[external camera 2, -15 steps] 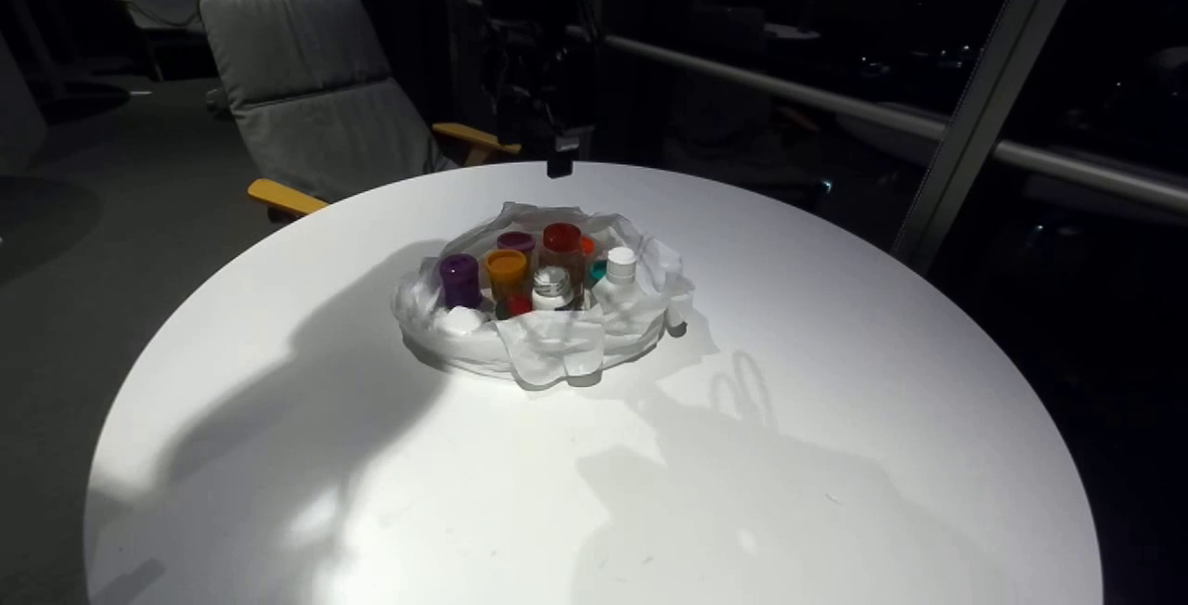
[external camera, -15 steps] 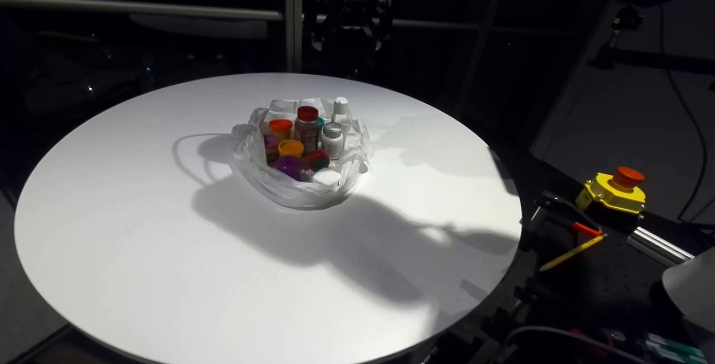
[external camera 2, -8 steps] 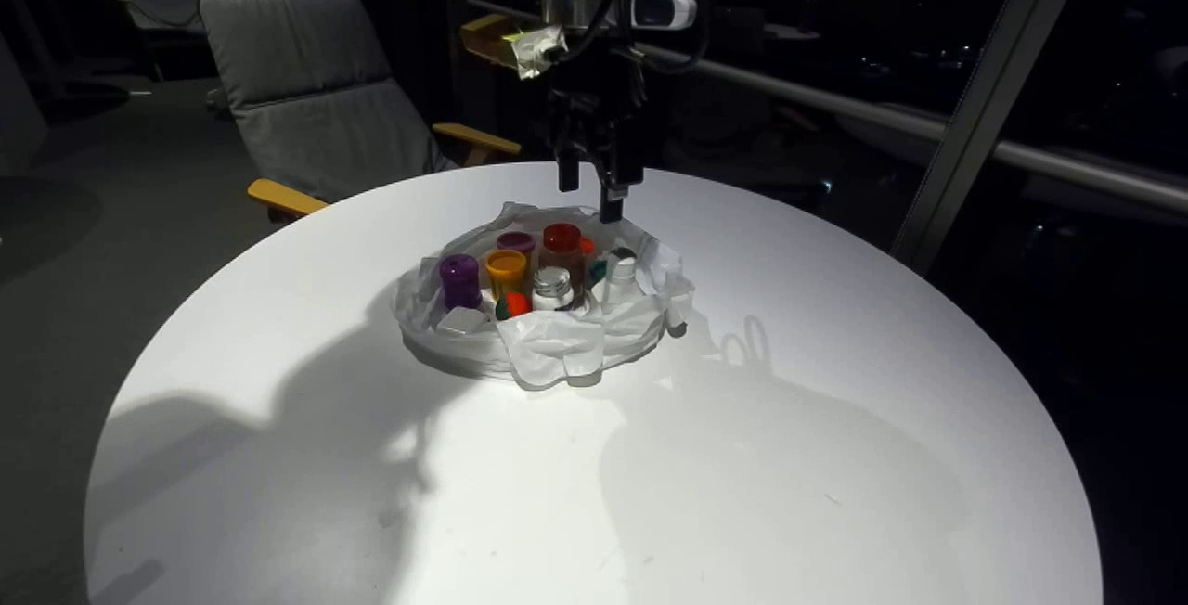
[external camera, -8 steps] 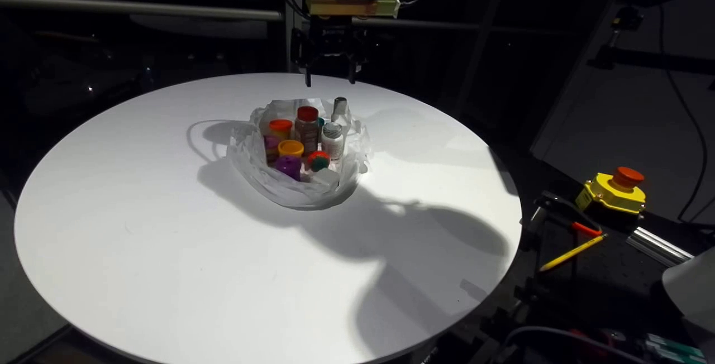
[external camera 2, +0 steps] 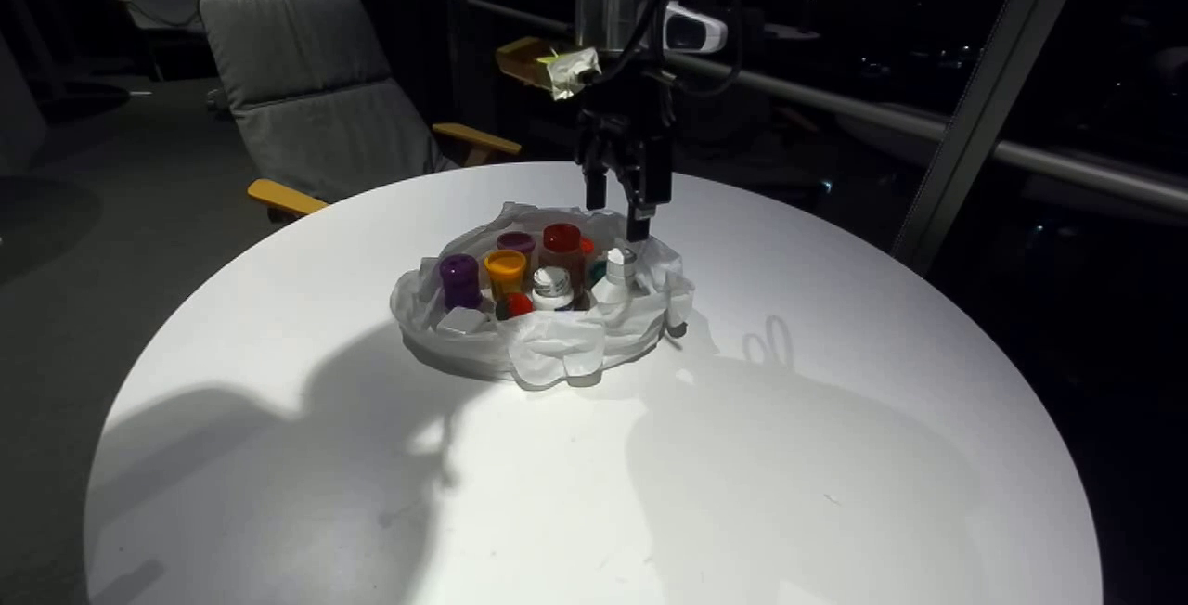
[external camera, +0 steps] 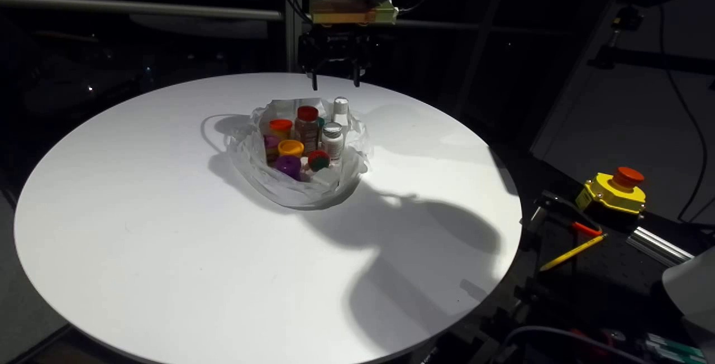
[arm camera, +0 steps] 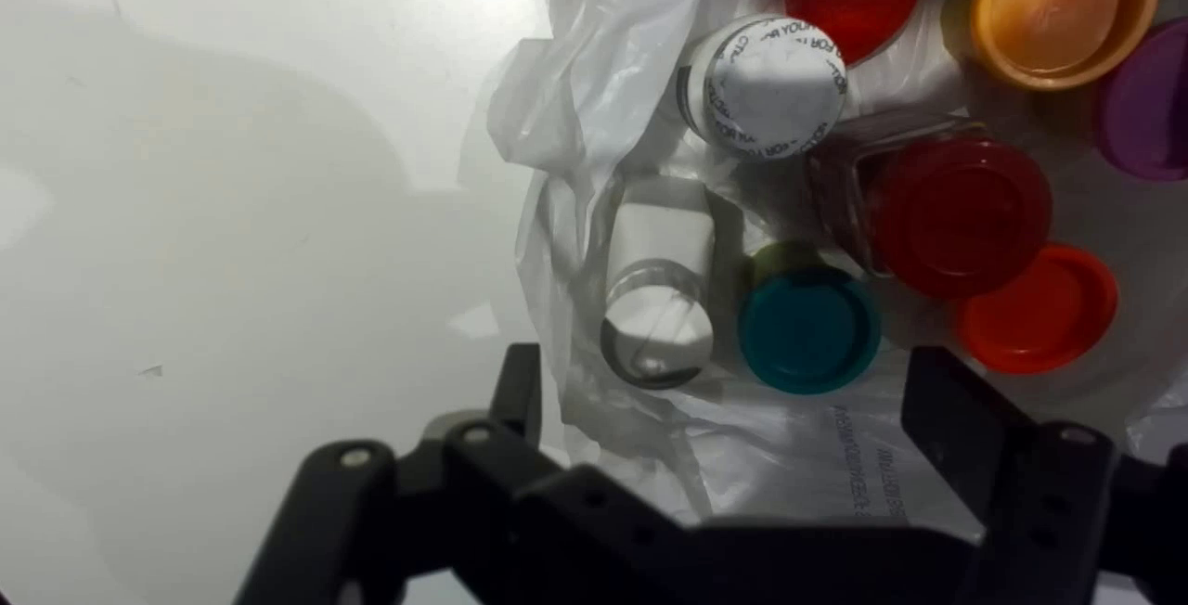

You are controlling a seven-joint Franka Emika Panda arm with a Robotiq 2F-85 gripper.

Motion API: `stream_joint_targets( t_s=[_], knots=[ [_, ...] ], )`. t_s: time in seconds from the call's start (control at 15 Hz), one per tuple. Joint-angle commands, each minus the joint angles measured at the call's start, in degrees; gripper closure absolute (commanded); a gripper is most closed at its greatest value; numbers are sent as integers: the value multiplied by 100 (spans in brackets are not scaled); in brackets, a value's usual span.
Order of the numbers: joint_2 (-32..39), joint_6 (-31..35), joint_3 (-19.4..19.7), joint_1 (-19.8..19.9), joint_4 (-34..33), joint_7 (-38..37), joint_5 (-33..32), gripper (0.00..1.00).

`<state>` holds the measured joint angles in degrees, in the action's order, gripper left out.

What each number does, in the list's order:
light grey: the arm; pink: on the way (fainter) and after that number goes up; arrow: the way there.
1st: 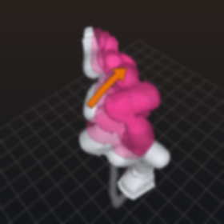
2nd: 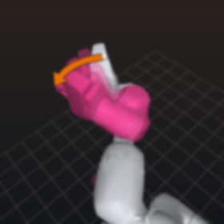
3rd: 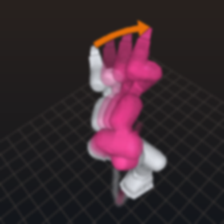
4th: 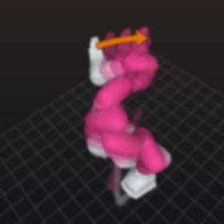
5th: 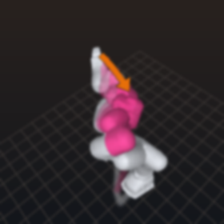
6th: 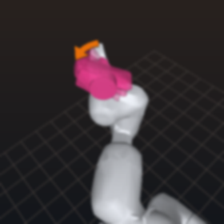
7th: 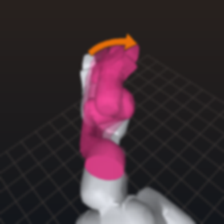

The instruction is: Remove the contents in the plastic bag and put them on the table.

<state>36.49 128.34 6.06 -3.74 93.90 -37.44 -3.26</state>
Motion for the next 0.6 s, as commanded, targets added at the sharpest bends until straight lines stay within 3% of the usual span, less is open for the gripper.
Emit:
stream_joint_targets(
  t_s=[0.0,0.4,0.47,0.53],
  knots=[
    [256,-162,-37,78,-309,210,258,0],
    [510,-118,36,38,-372,140,303,0],
    [547,-109,36,43,-400,126,324,21],
    [553,-99,43,44,-383,131,324,27]
  ],
)
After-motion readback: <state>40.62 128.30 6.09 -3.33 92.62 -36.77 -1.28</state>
